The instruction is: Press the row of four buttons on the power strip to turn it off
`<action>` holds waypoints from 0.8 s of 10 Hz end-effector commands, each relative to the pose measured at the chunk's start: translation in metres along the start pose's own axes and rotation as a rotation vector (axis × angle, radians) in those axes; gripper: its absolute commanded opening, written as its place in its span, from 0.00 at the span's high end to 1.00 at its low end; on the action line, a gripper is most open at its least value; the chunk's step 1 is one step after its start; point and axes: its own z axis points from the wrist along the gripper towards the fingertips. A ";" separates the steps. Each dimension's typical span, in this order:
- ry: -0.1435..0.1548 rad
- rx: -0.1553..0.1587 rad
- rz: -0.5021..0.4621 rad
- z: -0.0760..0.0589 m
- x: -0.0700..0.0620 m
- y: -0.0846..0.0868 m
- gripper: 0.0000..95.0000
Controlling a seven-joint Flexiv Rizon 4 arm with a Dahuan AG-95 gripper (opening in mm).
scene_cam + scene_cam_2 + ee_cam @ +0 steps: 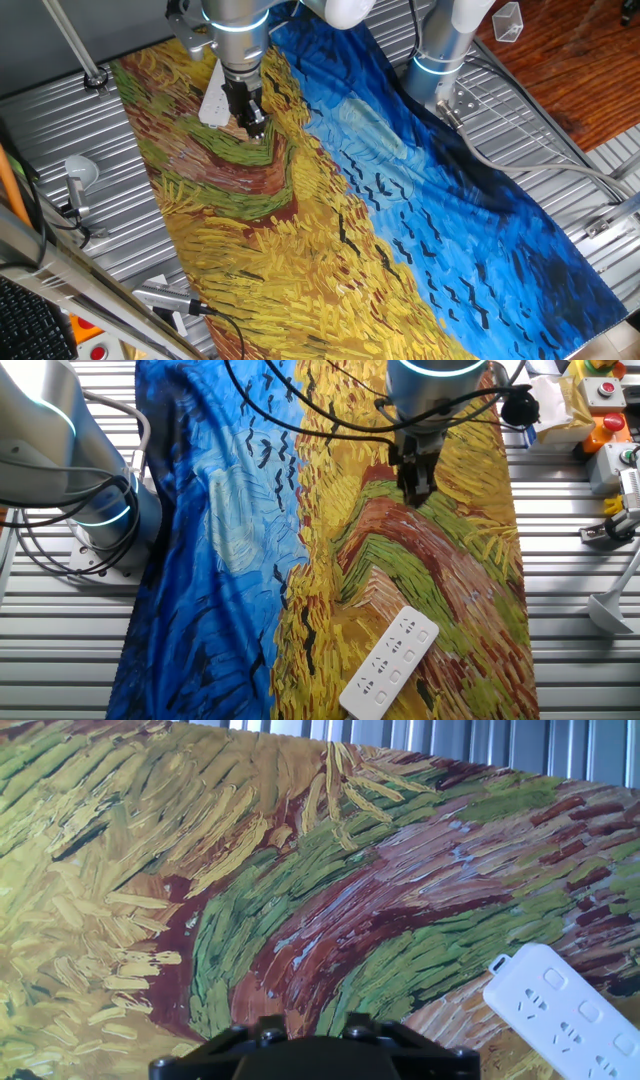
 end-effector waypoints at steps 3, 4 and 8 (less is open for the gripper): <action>0.008 0.001 0.016 0.000 0.000 0.000 1.00; 0.008 0.000 0.011 0.000 0.000 0.000 1.00; 0.009 0.000 -0.021 0.001 0.001 0.000 1.00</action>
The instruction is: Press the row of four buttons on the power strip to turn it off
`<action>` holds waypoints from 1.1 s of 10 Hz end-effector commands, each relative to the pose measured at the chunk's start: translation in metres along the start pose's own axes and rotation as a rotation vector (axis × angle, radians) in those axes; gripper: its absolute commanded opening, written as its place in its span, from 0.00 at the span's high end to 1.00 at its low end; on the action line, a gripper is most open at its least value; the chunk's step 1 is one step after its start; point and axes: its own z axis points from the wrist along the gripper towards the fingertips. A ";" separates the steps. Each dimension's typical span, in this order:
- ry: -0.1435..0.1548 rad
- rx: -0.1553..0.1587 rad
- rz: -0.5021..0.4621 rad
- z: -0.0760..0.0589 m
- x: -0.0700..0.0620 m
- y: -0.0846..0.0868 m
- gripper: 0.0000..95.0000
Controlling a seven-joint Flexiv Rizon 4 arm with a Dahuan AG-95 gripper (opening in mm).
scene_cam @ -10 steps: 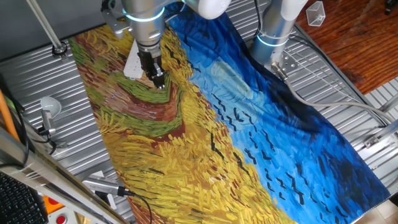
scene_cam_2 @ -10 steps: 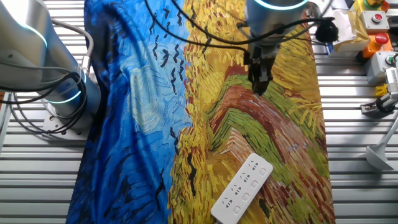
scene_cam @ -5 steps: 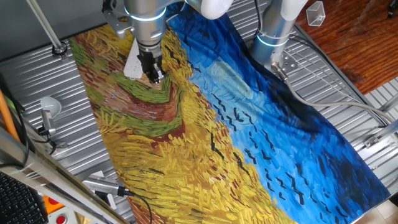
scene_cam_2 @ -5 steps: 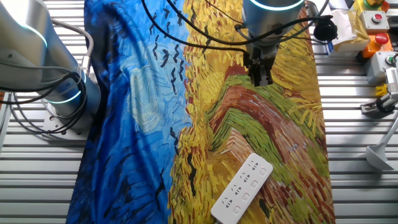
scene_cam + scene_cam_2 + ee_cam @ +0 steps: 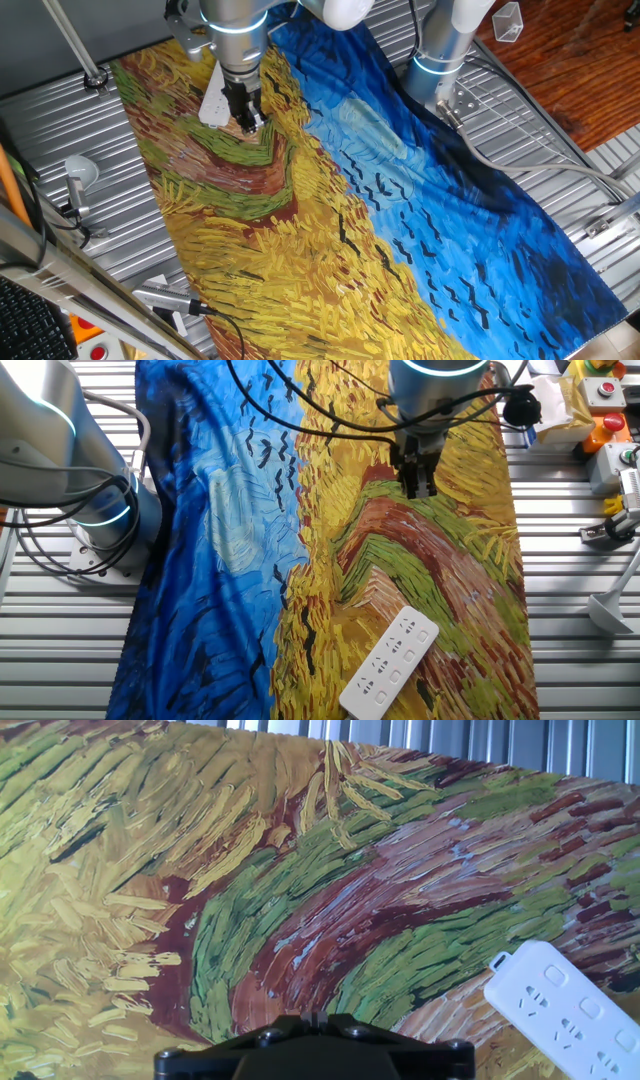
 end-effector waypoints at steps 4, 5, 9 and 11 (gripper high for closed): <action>0.000 0.000 -0.032 0.001 0.002 0.000 1.00; -0.001 -0.002 -0.043 0.001 0.003 0.000 1.00; -0.006 -0.010 -0.232 0.001 0.007 -0.005 1.00; -0.007 -0.017 -0.393 0.004 0.013 -0.032 1.00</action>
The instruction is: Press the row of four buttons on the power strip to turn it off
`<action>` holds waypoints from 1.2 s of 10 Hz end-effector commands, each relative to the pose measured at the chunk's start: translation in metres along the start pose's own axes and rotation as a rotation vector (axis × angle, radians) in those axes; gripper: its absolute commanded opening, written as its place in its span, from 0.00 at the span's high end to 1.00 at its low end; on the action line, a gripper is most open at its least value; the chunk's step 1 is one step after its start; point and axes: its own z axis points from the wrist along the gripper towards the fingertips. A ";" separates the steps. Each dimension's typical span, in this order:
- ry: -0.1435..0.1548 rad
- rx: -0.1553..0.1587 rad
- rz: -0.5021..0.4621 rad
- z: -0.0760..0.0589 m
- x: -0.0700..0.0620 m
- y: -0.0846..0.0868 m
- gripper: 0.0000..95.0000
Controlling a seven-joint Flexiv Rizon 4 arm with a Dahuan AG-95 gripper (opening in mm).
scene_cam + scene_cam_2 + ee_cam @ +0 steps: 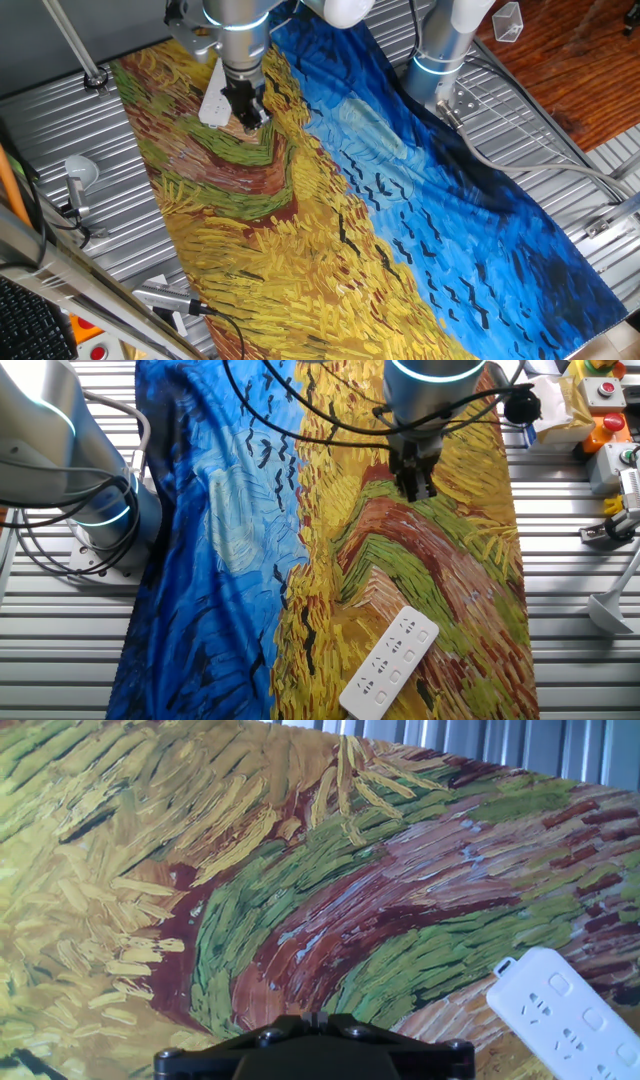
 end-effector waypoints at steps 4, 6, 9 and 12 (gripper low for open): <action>0.009 -0.005 -0.334 0.019 0.028 -0.061 1.00; 0.009 -0.007 -0.393 0.025 0.036 -0.076 1.00; 0.011 -0.008 -0.471 0.033 0.049 -0.104 1.00; 0.014 -0.005 -0.523 0.033 0.058 -0.112 1.00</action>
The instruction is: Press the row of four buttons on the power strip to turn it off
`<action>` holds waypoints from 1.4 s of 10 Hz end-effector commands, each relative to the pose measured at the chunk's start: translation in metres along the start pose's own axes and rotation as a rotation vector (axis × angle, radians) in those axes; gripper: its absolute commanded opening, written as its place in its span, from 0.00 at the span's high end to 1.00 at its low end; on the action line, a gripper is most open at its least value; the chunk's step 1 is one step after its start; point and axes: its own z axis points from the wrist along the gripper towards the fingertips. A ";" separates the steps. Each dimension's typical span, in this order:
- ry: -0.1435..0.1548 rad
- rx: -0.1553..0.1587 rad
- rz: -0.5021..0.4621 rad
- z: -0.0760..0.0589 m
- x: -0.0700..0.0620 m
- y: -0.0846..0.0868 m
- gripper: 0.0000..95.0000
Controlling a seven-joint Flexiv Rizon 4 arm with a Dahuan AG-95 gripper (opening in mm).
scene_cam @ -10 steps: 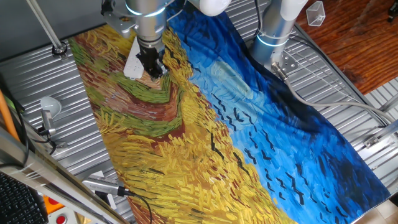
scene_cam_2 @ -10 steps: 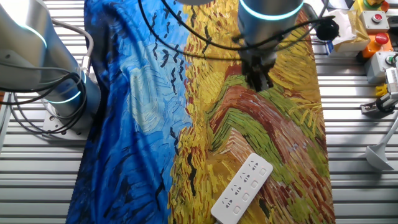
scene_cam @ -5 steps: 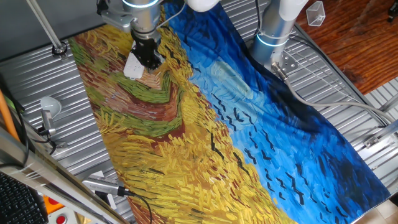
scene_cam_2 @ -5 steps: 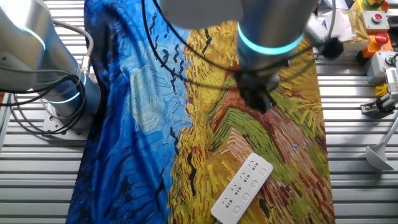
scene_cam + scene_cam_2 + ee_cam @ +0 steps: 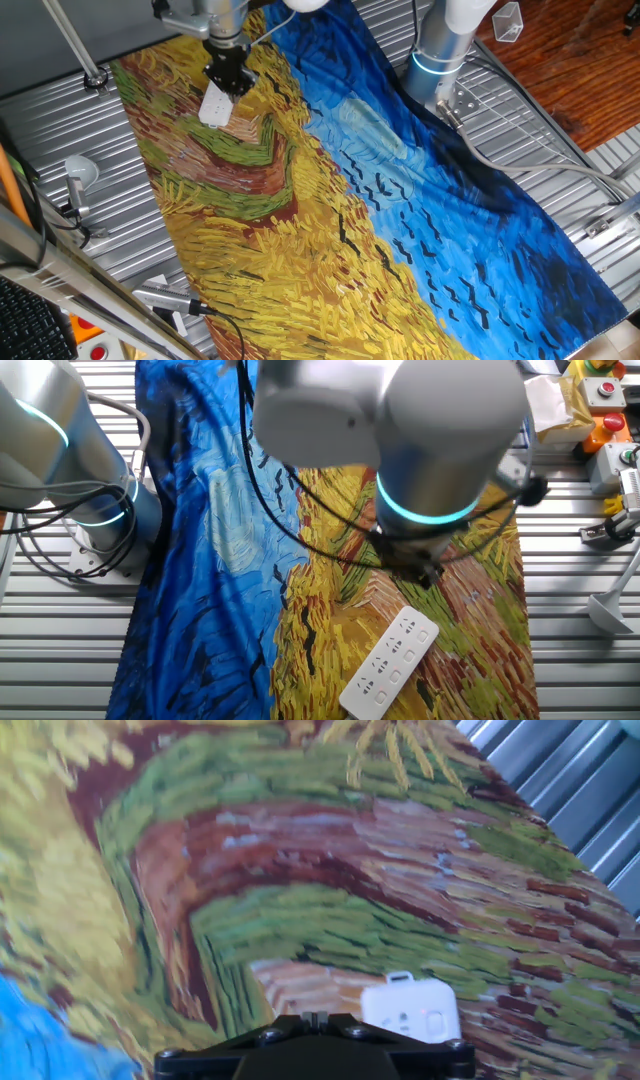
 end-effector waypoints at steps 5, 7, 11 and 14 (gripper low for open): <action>0.015 -0.009 -0.080 0.000 0.004 0.000 1.00; 0.061 -0.011 -0.002 0.000 0.004 0.000 1.00; 0.093 0.014 0.045 0.001 0.011 0.001 1.00; 0.076 0.001 -0.005 0.004 0.054 -0.013 0.80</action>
